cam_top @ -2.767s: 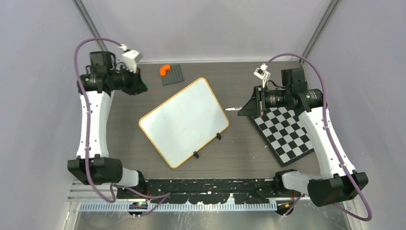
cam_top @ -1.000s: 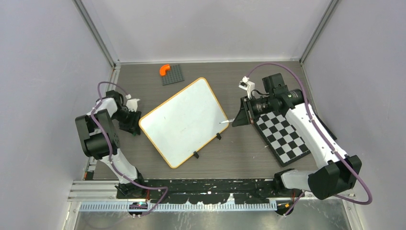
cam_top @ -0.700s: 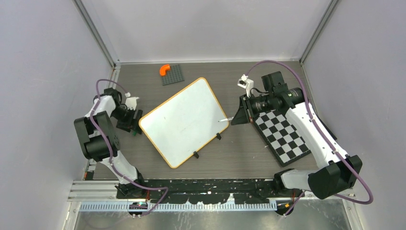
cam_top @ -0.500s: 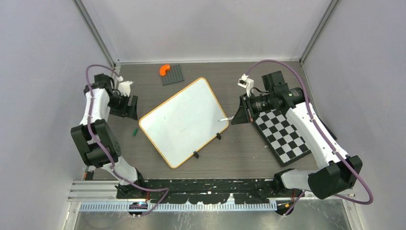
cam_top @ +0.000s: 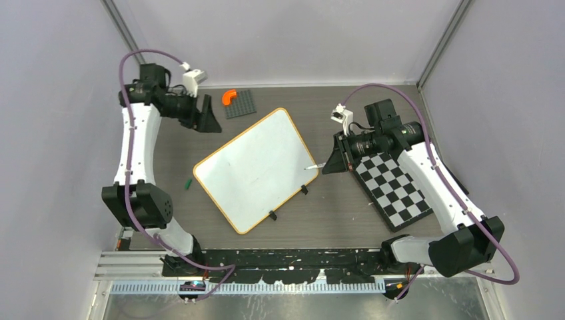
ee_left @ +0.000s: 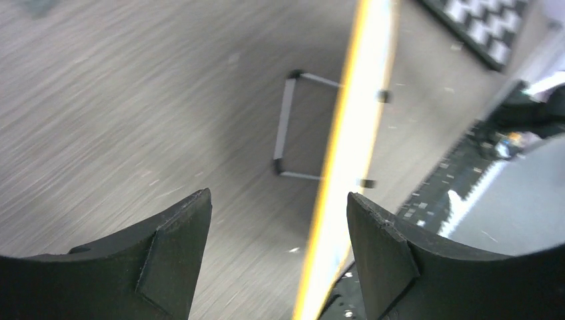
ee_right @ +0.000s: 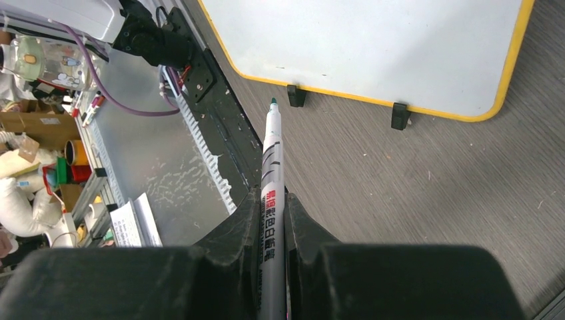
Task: Write a sentence on the whiteboard
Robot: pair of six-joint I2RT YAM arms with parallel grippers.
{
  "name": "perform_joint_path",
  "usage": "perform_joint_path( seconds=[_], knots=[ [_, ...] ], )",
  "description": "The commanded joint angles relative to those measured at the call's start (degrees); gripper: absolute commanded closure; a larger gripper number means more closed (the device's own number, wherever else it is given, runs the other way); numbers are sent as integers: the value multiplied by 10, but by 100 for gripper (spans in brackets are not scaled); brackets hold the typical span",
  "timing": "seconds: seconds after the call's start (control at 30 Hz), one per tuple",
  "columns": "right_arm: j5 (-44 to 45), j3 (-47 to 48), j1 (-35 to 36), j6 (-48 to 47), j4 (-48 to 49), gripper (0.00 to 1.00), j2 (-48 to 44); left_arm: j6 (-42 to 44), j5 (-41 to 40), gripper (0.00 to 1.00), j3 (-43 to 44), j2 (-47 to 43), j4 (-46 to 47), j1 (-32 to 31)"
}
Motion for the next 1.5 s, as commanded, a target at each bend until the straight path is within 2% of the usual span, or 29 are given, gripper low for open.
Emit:
perform_joint_path(
  seconds=[0.0, 0.1, 0.27, 0.33, 0.5, 0.73, 0.87, 1.07, 1.4, 1.43, 1.47],
  knots=[
    [-7, 23, 4, -7, -5, 100, -20, -54, 110, 24, -5, 4, -15, -70],
    [-5, 26, 4, -6, -9, 100, -25, -71, 94, 24, -20, 13, 16, -115],
    [3, 30, 3, -14, -26, 100, -33, -81, 103, 28, -35, 42, 37, -131],
    [7, 30, 4, -16, -30, 100, -37, -80, 116, 32, -48, 49, 35, -137],
    [7, 30, 3, -17, -32, 100, -38, -73, 146, 56, -77, 51, 34, -162],
    [2, 32, 4, -11, -32, 100, -34, -83, 158, 99, -94, 67, 48, -200],
    [3, 27, 3, -11, -32, 100, -39, -114, 176, 100, -109, 72, 81, -218],
    [3, 24, 4, -11, -34, 100, -44, -154, 160, 100, -114, 82, 125, -258],
    [2, 15, 5, -11, -34, 100, -47, -145, 135, 100, -79, 108, 118, -290],
    [2, 16, 7, -11, -34, 100, -47, -143, 133, 99, -77, 110, 115, -291],
    [3, 16, 8, -12, -34, 100, -47, -142, 131, 92, -75, 110, 112, -291]
  ],
)
